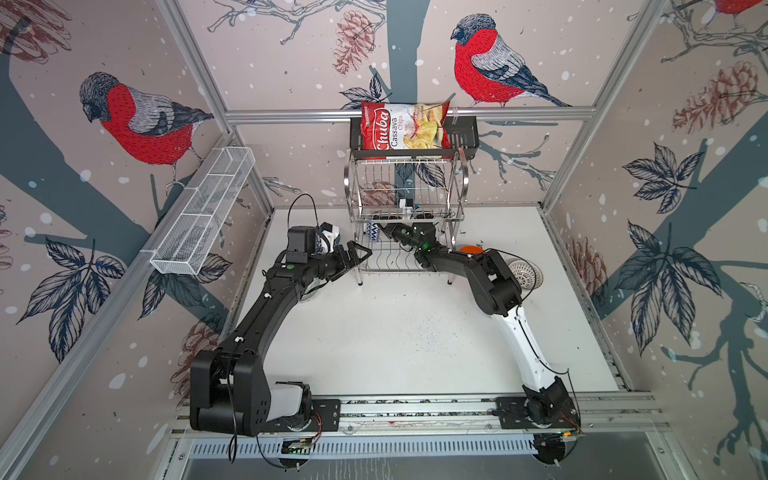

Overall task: Load the bowls into the dish rack
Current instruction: 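Lower the orange-patterned bowl upright between the rack wires with the right gripper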

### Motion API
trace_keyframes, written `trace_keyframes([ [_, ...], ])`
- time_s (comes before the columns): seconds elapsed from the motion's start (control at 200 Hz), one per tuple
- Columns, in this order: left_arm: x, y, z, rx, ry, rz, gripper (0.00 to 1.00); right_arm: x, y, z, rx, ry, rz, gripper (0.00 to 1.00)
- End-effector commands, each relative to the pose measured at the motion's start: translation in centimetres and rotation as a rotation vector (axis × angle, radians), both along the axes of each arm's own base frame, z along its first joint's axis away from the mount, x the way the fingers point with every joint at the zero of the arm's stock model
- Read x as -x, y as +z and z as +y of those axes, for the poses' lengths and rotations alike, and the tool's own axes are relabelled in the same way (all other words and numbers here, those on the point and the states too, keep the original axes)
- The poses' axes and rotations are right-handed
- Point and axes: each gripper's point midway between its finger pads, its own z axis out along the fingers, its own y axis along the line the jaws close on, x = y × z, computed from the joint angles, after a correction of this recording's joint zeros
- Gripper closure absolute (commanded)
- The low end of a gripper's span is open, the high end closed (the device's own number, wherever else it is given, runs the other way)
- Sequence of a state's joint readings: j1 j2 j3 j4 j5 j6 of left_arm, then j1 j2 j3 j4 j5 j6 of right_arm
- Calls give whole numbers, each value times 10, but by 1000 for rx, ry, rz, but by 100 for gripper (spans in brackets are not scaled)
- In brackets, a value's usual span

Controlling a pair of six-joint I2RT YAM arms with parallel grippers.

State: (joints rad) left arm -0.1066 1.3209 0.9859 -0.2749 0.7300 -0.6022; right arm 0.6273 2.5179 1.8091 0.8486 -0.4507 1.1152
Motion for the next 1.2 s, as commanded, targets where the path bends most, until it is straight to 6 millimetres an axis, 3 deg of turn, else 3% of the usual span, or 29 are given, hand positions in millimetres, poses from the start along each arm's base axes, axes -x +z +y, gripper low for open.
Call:
trace_keyframes([
  [0.0, -3, 4, 1, -6, -3, -27, 2, 3, 0, 4, 9, 21, -25, 100],
  [0.86, -4, 0, 5, -14, 15, -16, 2, 2, -10, 10, 69, 43, 0, 95],
  [1.191, -3, -3, 6, -10, 19, -4, 2, 2, -8, 8, 65, 33, -2, 88],
])
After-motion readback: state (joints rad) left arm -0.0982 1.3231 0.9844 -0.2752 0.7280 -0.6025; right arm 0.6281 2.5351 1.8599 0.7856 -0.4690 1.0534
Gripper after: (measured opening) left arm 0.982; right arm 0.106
